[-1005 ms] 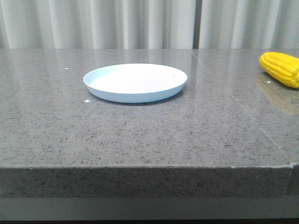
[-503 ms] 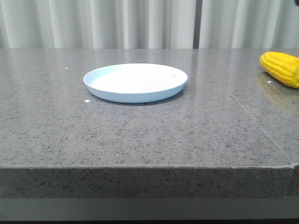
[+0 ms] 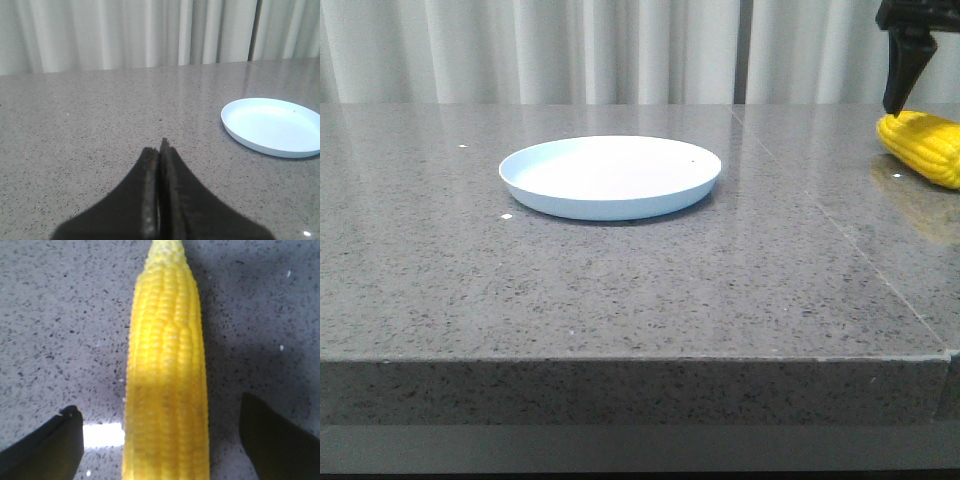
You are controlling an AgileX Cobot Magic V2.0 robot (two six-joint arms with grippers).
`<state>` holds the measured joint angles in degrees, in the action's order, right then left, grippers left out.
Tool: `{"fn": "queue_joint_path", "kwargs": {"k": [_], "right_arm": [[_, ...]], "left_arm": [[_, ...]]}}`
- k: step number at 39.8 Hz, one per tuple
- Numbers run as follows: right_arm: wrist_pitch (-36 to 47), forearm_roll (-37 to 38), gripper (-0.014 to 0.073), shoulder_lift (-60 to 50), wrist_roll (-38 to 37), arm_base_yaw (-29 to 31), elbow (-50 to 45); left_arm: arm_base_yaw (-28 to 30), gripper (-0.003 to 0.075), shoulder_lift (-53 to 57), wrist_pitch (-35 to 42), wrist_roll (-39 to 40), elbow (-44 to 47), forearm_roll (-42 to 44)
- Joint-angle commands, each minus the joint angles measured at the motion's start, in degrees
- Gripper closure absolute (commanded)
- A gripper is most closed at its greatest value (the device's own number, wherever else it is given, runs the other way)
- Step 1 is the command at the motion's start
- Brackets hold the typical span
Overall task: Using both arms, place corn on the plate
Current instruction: 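Lower the right gripper and grasp the yellow corn cob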
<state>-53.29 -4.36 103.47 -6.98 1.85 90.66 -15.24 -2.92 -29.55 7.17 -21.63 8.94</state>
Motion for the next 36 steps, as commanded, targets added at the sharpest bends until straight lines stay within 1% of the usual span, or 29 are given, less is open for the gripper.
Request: {"fn": "queue_joint_path", "kwargs": {"k": [1,8,10,12,19,22,24,32,36], "right_arm": [[1.43,0.71,-0.0059,-0.98,0.05,0.38,2.51],[0.62,0.71,-0.0055,1.20,0.57,0.38,2.63],[0.26,0.71,-0.0037,1.28,0.57,0.38,2.63],[0.08,0.71,0.0007,1.32,0.57,0.38,2.63],[0.08,0.71,0.0272,1.32,0.57,0.38,2.63],[0.21,0.71,0.0352,1.32,0.57,0.38,2.63],[0.37,0.71,0.0384,1.32,0.57,0.38,2.63],[0.25,0.71,0.0391,-1.84,0.57,0.33,2.69],[0.23,0.78,0.0391,-4.93,0.52,-0.80,2.69]], "left_arm": [[-0.34,0.0741,-0.74,4.11,-0.07,-1.49,0.15],[-0.34,0.0741,-0.74,4.11,-0.07,-1.49,0.15],[-0.34,0.0741,-0.74,4.11,-0.07,-1.49,0.15],[-0.34,0.0741,-0.74,4.11,-0.07,-1.49,0.15],[-0.34,0.0741,-0.74,4.11,-0.07,-1.49,0.15],[-0.34,0.0741,-0.74,4.11,-0.07,-1.49,0.15],[-0.34,0.0741,-0.74,4.11,-0.07,-1.49,0.15],[-0.34,0.0741,-0.74,4.11,-0.07,-1.49,0.15],[-0.34,0.0741,-0.74,4.11,-0.07,-1.49,0.15]]}}
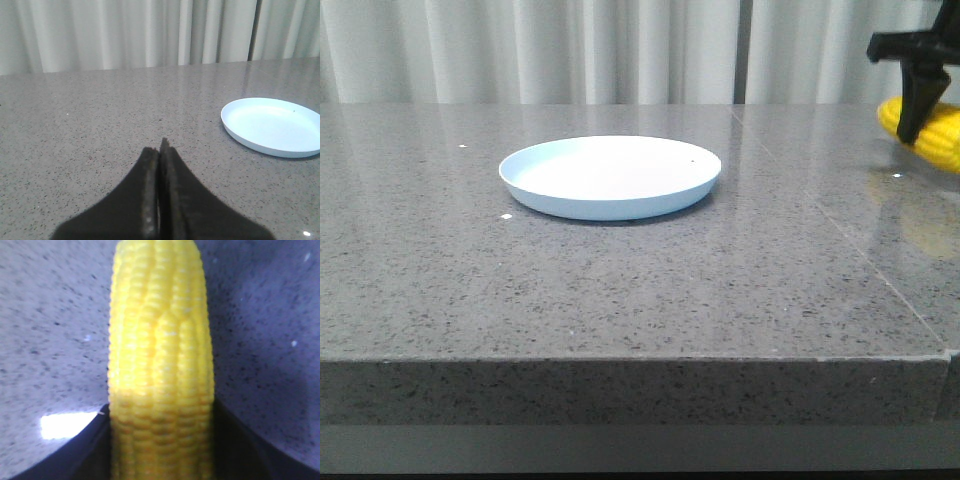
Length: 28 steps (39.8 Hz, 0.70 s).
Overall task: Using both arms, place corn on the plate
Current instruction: 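Lift the corn and carry it over the white plate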
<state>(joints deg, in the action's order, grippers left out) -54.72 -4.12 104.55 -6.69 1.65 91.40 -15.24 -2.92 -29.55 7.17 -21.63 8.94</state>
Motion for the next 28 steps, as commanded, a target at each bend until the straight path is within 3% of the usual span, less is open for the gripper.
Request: {"fn": "queue_joint_path", "kwargs": {"k": [1,14,28], "right_arm": [[1.70,0.55,0.0391,-6.66,0.17,-1.08,1.95],[0.51,2.39,0.0391,-9.68,-9.83,-14.71,2.07],[6.68,2.39,0.0391,-7.36,-20.39,-29.53,2.15]], "left_arm": [[-0.34,0.0741,-0.74,4.11,-0.07,-1.49,0.15],[-0.34,0.0741,-0.74,4.11,-0.07,-1.49,0.15],[-0.34,0.0741,-0.74,4.11,-0.07,-1.49,0.15]]}}
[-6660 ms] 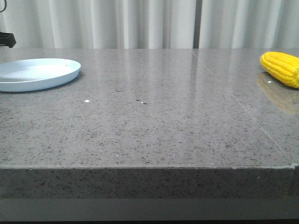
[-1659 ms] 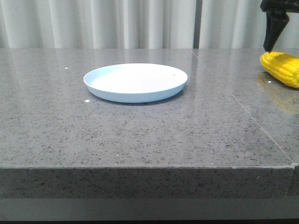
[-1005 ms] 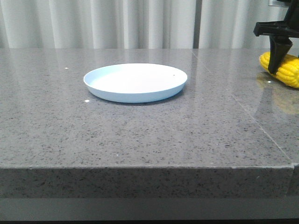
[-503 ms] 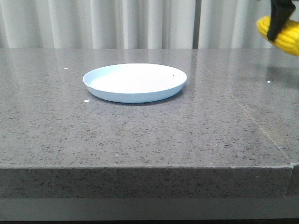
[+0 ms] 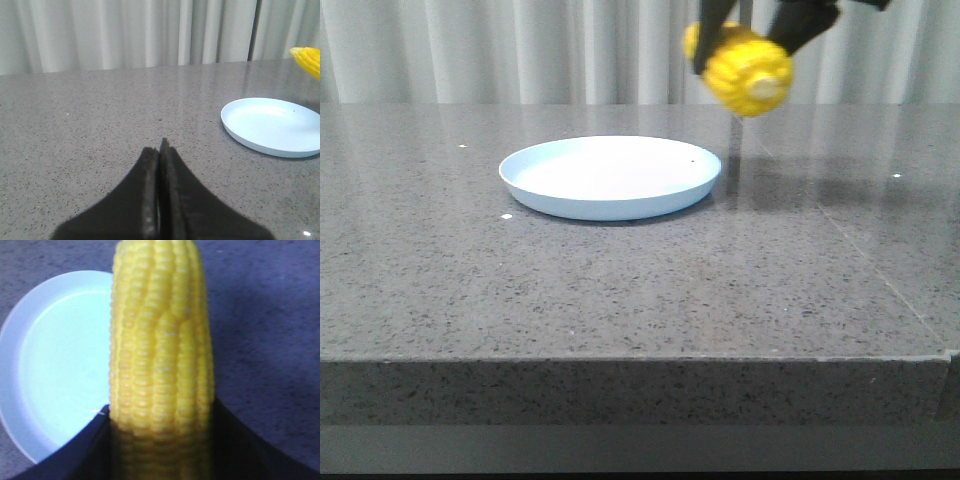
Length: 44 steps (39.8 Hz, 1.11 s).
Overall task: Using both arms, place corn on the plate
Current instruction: 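Lift the corn and carry it over the white plate, then lower the corn onto the plate, open the right gripper, withdraw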
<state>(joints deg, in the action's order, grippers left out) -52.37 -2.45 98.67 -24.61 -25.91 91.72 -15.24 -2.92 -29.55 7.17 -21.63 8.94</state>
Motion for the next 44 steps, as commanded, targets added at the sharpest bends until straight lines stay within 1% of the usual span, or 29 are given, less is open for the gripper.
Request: {"fn": "queue_joint_path", "kwargs": {"k": [1,4,10,20,23,27,38,40,44], "right_arm": [[4.39,0.72,0.0391,-0.82,-3.02,-2.47,2.17],[4.30,0.09,0.0391,1.20,-4.43,-3.83,3.65],[4.71,-1.44,0.0391,5.04,-4.53,-5.56,7.66],[4.94,-1.86,0.0380,9.83,-4.53,-5.72,10.70],[4.94,-1.86,0.0327,10.37,-4.53,-5.72,10.70],[4.94,-1.86,0.0204,10.58,-4.53,-5.72,10.70],[4.88,-1.80,-0.0044,10.67,-4.53,-5.72,10.70],[4.88,-1.80,-0.0062,10.67,-4.48,-5.72,10.70],[4.84,-0.92,-0.0058,9.55,-4.48,-5.72,10.91]], "left_arm": [[-0.34,0.0741,-0.74,4.11,-0.07,-1.49,0.15],[-0.34,0.0741,-0.74,4.11,-0.07,-1.49,0.15],[-0.34,0.0741,-0.74,4.11,-0.07,-1.49,0.15],[-0.34,0.0741,-0.74,4.11,-0.07,-1.49,0.15],[-0.34,0.0741,-0.74,4.11,-0.07,-1.49,0.15],[-0.34,0.0741,-0.74,4.11,-0.07,-1.49,0.15],[-0.34,0.0741,-0.74,4.11,-0.07,-1.49,0.15],[-0.34,0.0741,-0.74,4.11,-0.07,-1.49,0.15],[-0.34,0.0741,-0.74,4.11,-0.07,-1.49,0.15]]}}
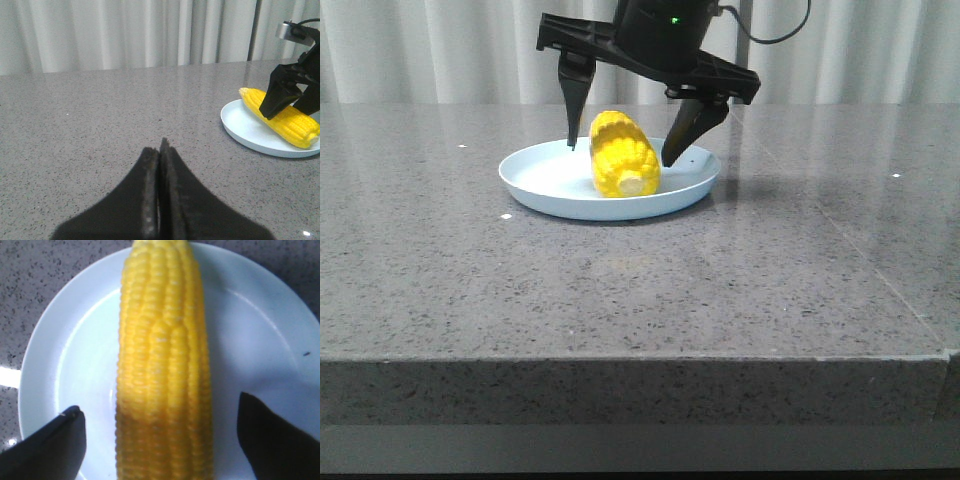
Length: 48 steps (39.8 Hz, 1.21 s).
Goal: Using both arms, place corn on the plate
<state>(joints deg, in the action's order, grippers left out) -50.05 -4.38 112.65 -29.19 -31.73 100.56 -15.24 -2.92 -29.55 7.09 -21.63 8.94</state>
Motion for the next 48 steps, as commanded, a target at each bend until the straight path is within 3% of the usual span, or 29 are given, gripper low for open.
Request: {"fn": "queue_joint_path", "kwargs": {"k": [1,10,20,23,30,40,48], "right_arm": [[2.53,1.38,-0.0059,-5.06,0.10,0.10,2.08],[1.20,5.80,-0.0024,-11.64,0.10,0.15,3.37],[-0.85,7.66,0.0435,-13.80,0.10,0.46,3.37],[-2.29,9.66,0.0531,-14.36,0.10,0.46,3.37],[-8.16,17.42,0.0664,-16.60,0.05,0.98,3.37],[-13.37,17.62,0.0659,-21.94,2.37,8.78,1.61],[-10.37,17.20,0.0659,-30.75,4.24,15.73,-9.56]], "left_arm": [[-0.34,0.0741,-0.74,4.11,0.01,-1.49,0.15],[-0.34,0.0741,-0.74,4.11,0.01,-1.49,0.15],[-0.34,0.0741,-0.74,4.11,0.01,-1.49,0.15],[-0.34,0.0741,-0.74,4.11,0.01,-1.49,0.15],[-0.34,0.0741,-0.74,4.11,0.01,-1.49,0.15],[-0.34,0.0741,-0.74,4.11,0.01,-1.49,0.15],[-0.34,0.0741,-0.74,4.11,0.01,-1.49,0.15]]}}
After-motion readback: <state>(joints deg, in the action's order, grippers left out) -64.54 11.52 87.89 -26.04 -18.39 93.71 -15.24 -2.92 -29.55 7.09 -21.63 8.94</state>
